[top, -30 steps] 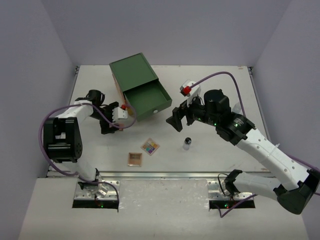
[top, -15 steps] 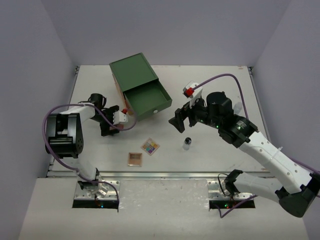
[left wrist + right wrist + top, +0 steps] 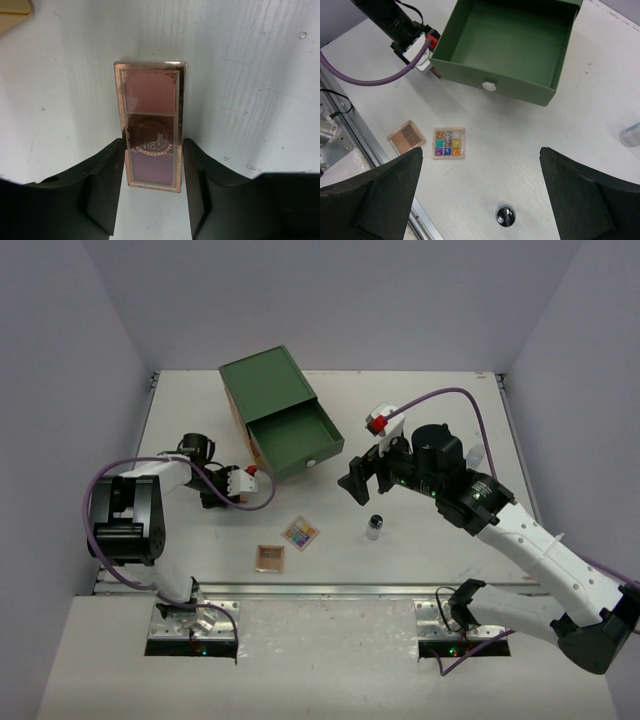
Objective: Organize the makeup
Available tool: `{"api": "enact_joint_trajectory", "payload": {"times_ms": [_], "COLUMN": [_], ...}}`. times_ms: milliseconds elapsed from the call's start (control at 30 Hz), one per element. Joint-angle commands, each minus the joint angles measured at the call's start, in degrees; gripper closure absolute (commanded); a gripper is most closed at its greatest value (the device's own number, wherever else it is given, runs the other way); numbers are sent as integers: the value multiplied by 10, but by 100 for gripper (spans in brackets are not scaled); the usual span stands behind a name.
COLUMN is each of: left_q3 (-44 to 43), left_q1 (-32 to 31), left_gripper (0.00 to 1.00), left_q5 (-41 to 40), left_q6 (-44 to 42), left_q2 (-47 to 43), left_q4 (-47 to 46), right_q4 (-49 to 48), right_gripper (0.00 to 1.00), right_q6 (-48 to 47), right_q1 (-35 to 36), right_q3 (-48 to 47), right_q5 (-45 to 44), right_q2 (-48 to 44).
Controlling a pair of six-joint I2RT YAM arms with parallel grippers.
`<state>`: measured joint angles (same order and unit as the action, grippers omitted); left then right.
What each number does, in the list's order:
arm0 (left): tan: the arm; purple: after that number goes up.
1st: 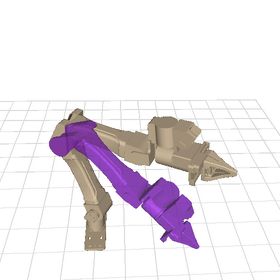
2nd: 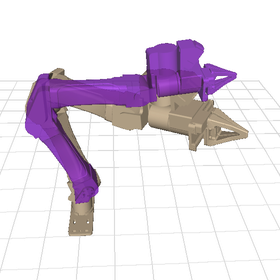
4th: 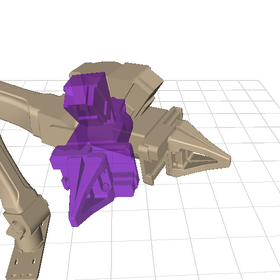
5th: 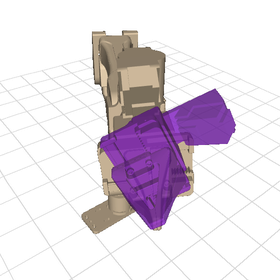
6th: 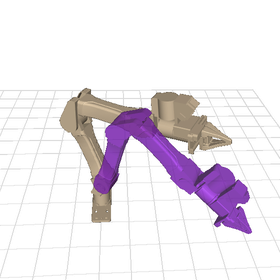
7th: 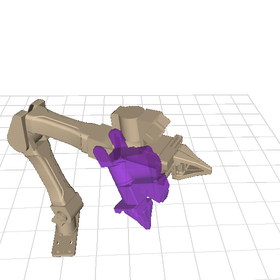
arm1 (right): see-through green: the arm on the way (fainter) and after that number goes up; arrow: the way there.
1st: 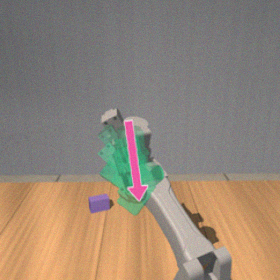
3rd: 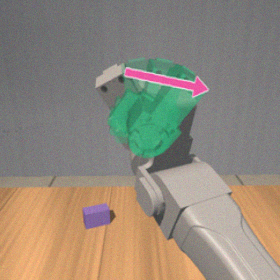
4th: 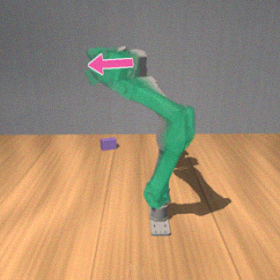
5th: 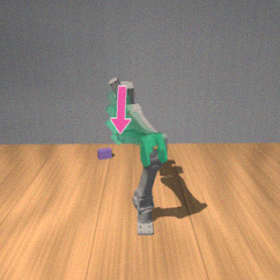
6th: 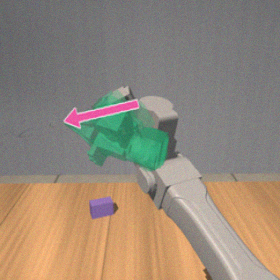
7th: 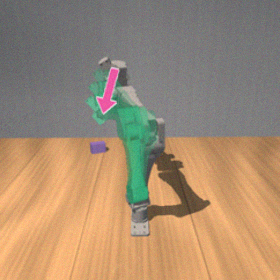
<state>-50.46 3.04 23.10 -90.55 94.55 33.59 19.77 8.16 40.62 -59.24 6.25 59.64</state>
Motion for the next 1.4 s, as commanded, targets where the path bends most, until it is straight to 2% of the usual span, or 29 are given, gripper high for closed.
{"api": "enact_joint_trajectory", "payload": {"times_ms": [0, 67, 100, 133, 200, 467, 700, 933, 1100, 1167, 1233, 1267, 1300, 1333, 1367], "left_q3": [41, 44, 45, 44, 45, 38, 45, 70, -44, -76, -77, -66, -42, -31, -23], "left_q1": [-7, -6, -7, -7, -7, 6, 8, 8, 24, 51, 64, 66, 65, 65, 65], "left_gripper": [61, 73, 85, 92, 100, 100, 100, 100, 86, 83, 75, 64, 44, 34, 24], "left_q5": [-42, -44, -43, -41, -31, 27, 29, 30, 81, 109, 137, 137, 139, 141, 142], "left_q6": [10, 13, 14, 16, 19, -11, -62, -55, 115, 146, 144, 130, 92, 52, 50], "left_q2": [36, 36, 32, 25, 13, -92, -174, -185, -90, -62, -61, -72, -80, -93, -93], "left_q4": [-11, -8, -3, 2, 10, 97, 153, 102, 94, 111, 113, 104, 95, 91, 86], "right_q4": [-19, -20, -21, -21, -21, -29, -36, -42, -41, -41, -41, -42, -41, -41, -41], "right_gripper": [1, 1, 1, 1, 1, 1, 1, 1, 1, 1, 1, 1, 1, 1, 1], "right_q6": [-1, -1, -3, -4, -4, 4, 0, -3, -4, -3, -3, -1, -1, 1, 2], "right_q1": [-2, -1, -2, -2, -1, -2, -2, -2, -2, -2, -2, -2, -2, -2, -1], "right_q3": [-3, -3, -4, -5, -5, 5, -11, -20, -20, -12, -3, 1, 7, 10, 11], "right_q5": [-12, -11, -11, -11, -11, -25, -40, -27, -32, -40, -45, -46, -48, -48, -48], "right_q2": [-1, 0, 3, 5, 8, 6, 24, 41, 33, 23, 16, 9, 7, 7, 7]}}
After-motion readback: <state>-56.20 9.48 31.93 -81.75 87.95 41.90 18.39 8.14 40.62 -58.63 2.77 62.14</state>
